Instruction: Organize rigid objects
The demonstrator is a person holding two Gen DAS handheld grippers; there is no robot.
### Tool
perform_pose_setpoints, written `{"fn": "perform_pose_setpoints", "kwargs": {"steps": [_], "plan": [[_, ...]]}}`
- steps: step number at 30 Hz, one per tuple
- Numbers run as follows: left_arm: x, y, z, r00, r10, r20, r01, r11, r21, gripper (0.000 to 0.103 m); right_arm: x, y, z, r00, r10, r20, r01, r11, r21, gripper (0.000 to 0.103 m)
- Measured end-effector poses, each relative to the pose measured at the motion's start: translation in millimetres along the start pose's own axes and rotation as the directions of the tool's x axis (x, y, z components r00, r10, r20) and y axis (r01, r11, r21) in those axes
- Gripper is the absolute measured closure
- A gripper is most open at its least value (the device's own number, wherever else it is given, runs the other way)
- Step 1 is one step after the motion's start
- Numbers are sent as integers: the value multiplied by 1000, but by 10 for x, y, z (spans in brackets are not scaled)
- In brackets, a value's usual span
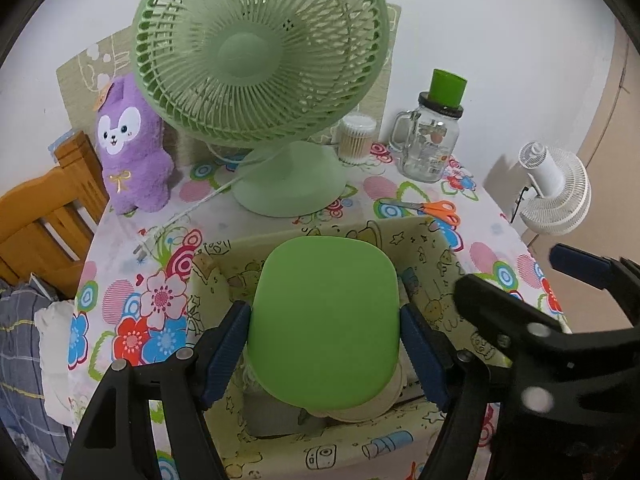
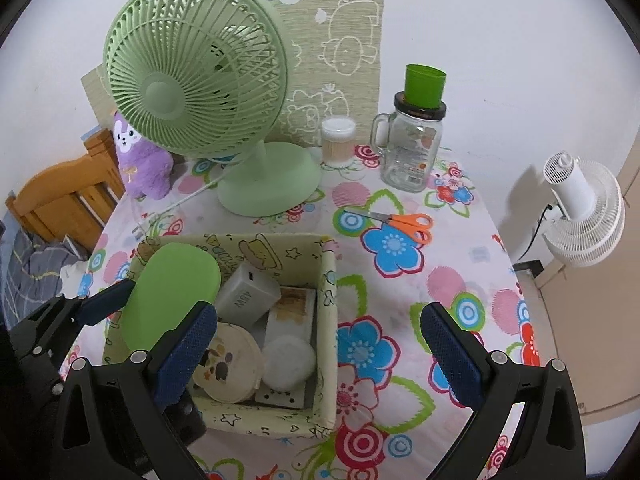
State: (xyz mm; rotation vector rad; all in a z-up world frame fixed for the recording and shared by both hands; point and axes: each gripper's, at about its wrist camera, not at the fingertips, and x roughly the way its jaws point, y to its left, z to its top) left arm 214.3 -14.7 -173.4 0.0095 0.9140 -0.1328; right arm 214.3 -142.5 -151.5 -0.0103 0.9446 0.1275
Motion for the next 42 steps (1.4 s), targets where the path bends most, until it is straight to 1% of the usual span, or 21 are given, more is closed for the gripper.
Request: {"fn": "perform_pose_setpoints", "kwargs": {"steps": [3, 5, 14, 17, 18, 19, 20, 21, 23, 24, 25, 28, 32, 36, 42], "plan": [[62, 6, -6, 1000, 8, -22, -9, 1000, -12, 26, 1, -21, -33, 1000, 4, -3, -4, 1000, 5, 0], [74, -12, -13, 999, 29, -18, -29, 1000, -8, 25, 4, -19, -47, 1000, 1, -3, -1, 1000, -1, 0], [211, 22, -69, 998, 12, -54, -15, 998, -55, 26, 77, -29, -77, 1000, -2, -28, 2, 1000, -4, 0], [171, 41, -71, 998, 59, -26, -61, 996, -64, 26, 85, -42, -74, 1000, -1, -30, 1, 1000, 3, 0], [171, 48, -71, 998, 60, -31, -62, 996, -65, 22, 86, -44, -74, 999, -6, -31, 6, 1000, 2, 0], [187, 58, -72, 998, 45, -48, -48, 996, -70, 14, 86, -41, -75, 999, -11, -32, 11, 1000, -1, 0], [207, 69, -76, 997, 31, -70, -36, 997, -73, 12, 85, -40, -78, 999, -12, -33, 12, 1000, -2, 0], [203, 75, -86, 997, 31, -75, -37, 997, -74, 12, 85, -37, -84, 999, -11, -38, 11, 1000, -1, 0], [174, 80, -101, 997, 47, -62, -52, 996, -71, 9, 80, -30, -94, 999, -8, -43, 8, 1000, 0, 0], [166, 83, -108, 996, 55, -66, -59, 996, -68, 6, 75, -26, -95, 999, -8, -44, 8, 1000, -2, 0], [161, 89, -114, 996, 49, -76, -54, 996, -68, 5, 66, -15, -98, 999, -7, -44, 7, 1000, -5, 0], [103, 120, -142, 996, 46, -73, -51, 996, -78, 5, 33, 26, -99, 999, -7, -38, 6, 1000, -22, 0], [42, 159, -170, 995, 43, -89, -50, 996, -78, 4, -25, 78, -116, 1000, -7, -29, 5, 999, -41, 0], [-106, 204, -198, 995, 63, -75, -69, 994, -89, 4, -126, 115, -124, 1000, 7, -9, -7, 999, -46, 0], [-330, 248, -225, 996, 66, -58, -71, 992, -101, 4, -295, 188, -128, 999, 39, 18, -38, 998, -48, 0]]}}
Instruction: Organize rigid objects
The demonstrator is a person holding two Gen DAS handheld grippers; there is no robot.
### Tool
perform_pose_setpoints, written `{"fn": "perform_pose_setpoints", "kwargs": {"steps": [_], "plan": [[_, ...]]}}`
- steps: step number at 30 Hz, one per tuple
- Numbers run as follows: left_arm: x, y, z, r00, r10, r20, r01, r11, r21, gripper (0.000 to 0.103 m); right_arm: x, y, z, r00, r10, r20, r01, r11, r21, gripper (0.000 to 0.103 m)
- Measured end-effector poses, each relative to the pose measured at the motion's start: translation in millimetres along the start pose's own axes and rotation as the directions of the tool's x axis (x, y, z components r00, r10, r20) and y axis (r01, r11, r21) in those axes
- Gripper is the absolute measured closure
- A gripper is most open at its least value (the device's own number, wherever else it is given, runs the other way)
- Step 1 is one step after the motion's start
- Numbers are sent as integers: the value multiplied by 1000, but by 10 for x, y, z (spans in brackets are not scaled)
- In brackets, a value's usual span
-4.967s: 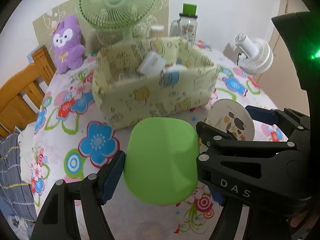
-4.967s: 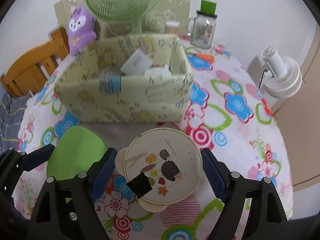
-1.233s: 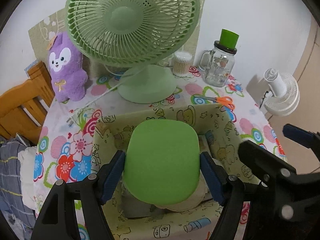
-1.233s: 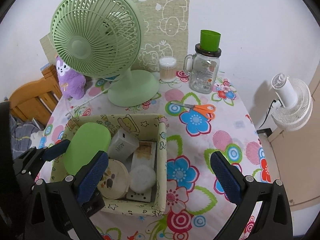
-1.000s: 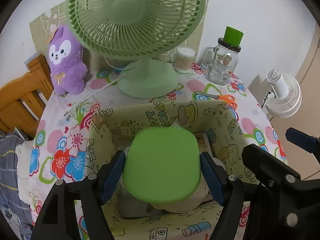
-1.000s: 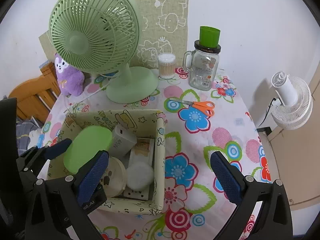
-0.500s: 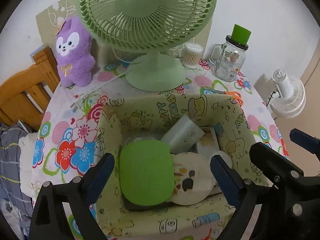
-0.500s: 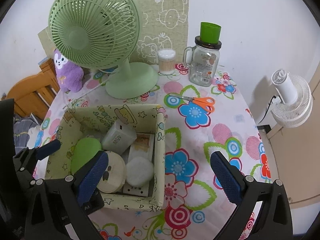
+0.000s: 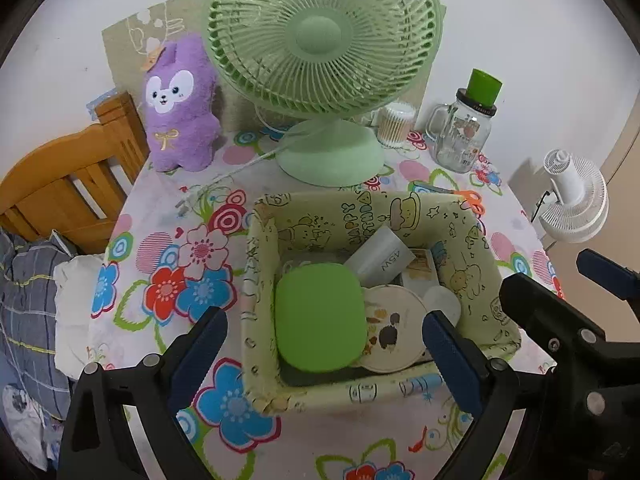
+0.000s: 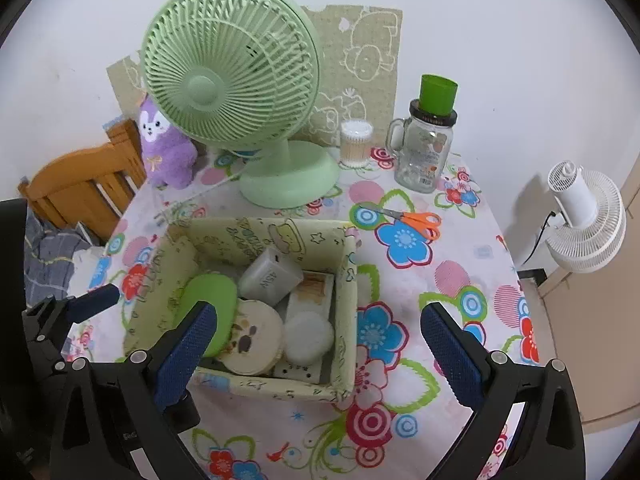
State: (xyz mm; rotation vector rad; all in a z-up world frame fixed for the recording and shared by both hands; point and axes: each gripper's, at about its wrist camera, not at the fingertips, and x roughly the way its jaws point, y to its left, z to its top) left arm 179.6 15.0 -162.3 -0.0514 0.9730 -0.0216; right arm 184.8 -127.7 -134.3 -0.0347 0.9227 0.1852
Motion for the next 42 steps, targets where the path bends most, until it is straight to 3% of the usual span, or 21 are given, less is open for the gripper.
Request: {"fn": "perform_pose_setpoints", "kwargs": {"steps": [27, 42], "plan": [[-1112, 91, -344, 994, 17, 108, -18, 1000, 5, 4, -1045, 61, -343, 987, -6, 160, -2, 999, 50, 0], [-1625, 43, -481, 984, 25, 175, -28, 999, 17, 4, -1625, 29, -514, 973, -73, 221, 50, 993, 108, 0]]}}
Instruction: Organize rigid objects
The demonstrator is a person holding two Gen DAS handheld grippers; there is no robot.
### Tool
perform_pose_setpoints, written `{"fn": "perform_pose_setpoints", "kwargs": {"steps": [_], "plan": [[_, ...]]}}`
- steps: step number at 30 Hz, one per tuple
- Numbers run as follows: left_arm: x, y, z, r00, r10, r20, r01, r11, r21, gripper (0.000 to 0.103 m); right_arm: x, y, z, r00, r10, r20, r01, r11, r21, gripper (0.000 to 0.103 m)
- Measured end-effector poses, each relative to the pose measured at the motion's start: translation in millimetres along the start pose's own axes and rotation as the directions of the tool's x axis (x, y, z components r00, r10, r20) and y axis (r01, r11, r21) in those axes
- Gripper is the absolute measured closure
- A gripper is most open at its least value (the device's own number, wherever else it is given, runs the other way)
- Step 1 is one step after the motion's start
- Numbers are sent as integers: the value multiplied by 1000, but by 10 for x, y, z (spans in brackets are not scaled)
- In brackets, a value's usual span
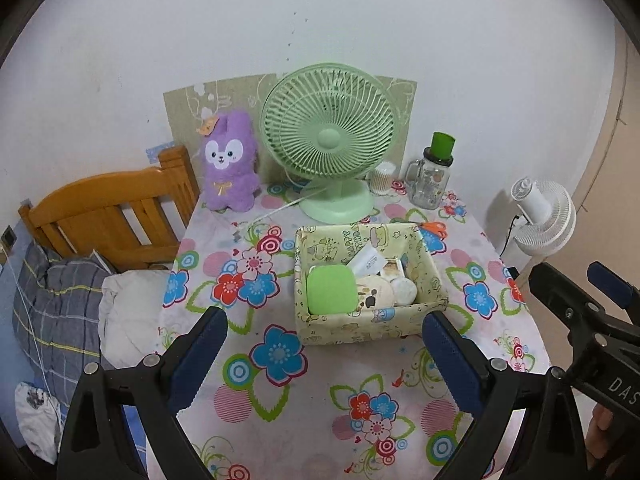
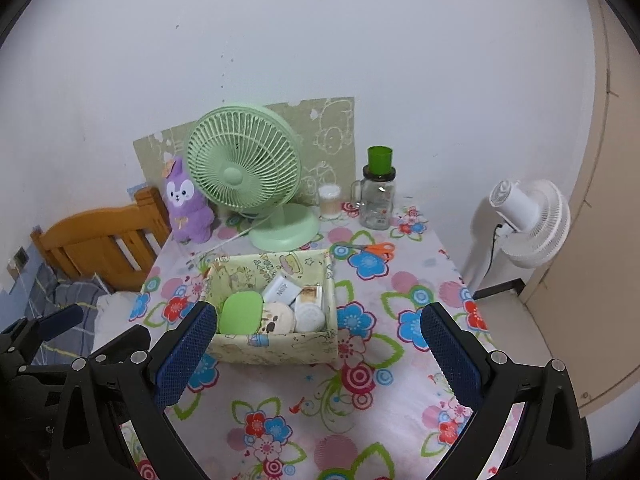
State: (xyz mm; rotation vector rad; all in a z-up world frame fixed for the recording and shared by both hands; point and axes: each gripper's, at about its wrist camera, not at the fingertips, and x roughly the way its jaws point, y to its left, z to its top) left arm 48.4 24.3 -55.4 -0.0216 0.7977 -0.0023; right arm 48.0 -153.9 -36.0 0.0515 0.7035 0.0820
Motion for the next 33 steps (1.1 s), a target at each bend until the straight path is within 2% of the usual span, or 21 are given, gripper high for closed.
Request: {"fn": "perform_pose_setpoints", "kwargs": {"steps": [6, 16, 33], "plan": [[-158, -85, -5, 1000, -21, 17, 21, 1000, 4, 4, -184, -90, 20, 1000, -1, 3, 1, 1000, 9, 0], [-452, -119, 25, 999, -6, 50, 6, 1000, 3, 4, -442, -82, 34, 999, 3, 41, -2, 1000, -27, 0], [-698, -124, -65, 996, 10, 84, -10, 1000, 2, 4, -612, -79, -11, 999, 11, 39, -10, 999, -31, 0]]}}
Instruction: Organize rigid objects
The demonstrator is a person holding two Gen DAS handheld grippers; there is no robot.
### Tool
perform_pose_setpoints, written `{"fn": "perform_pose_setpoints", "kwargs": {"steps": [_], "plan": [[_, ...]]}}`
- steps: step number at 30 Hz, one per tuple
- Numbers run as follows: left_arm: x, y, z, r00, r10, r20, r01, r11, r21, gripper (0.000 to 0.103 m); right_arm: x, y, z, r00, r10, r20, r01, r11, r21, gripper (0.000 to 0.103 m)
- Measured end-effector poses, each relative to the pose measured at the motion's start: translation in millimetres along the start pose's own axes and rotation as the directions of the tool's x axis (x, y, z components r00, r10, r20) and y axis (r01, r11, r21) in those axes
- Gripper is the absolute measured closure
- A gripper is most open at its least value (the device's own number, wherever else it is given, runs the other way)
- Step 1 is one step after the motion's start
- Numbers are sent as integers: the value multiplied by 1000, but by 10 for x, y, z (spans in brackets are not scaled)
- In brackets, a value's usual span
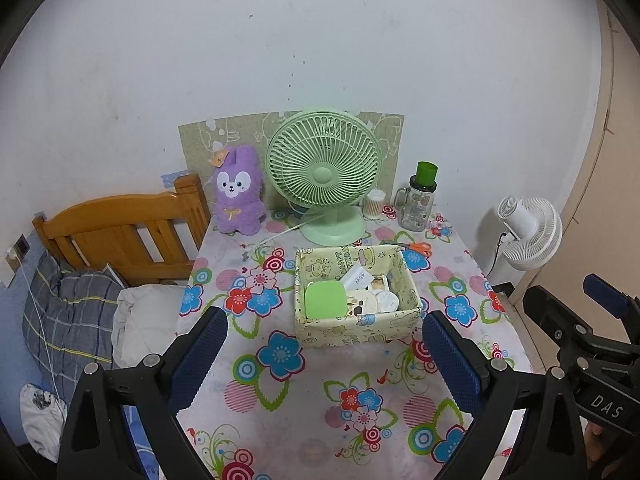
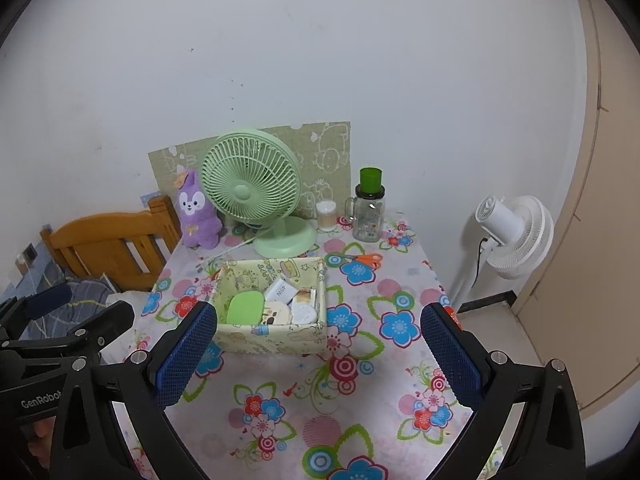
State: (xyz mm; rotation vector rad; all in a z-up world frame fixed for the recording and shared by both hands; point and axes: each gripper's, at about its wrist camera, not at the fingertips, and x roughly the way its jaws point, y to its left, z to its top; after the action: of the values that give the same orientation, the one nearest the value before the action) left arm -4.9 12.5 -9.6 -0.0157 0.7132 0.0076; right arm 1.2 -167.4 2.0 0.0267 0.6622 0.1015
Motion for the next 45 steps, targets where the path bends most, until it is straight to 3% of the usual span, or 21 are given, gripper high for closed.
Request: {"fn": "perform_pose_setpoints", "kwargs": {"steps": [12, 45], "plan": [[-58, -22, -6, 999, 36, 17, -36, 999, 8, 4, -33, 24, 2, 1000, 4, 8, -4, 1000, 2, 0], [-14, -3, 7, 999, 28, 27, -28, 1000, 10, 4, -41, 69, 11, 1000, -10, 23, 10, 1000, -1, 0]]}}
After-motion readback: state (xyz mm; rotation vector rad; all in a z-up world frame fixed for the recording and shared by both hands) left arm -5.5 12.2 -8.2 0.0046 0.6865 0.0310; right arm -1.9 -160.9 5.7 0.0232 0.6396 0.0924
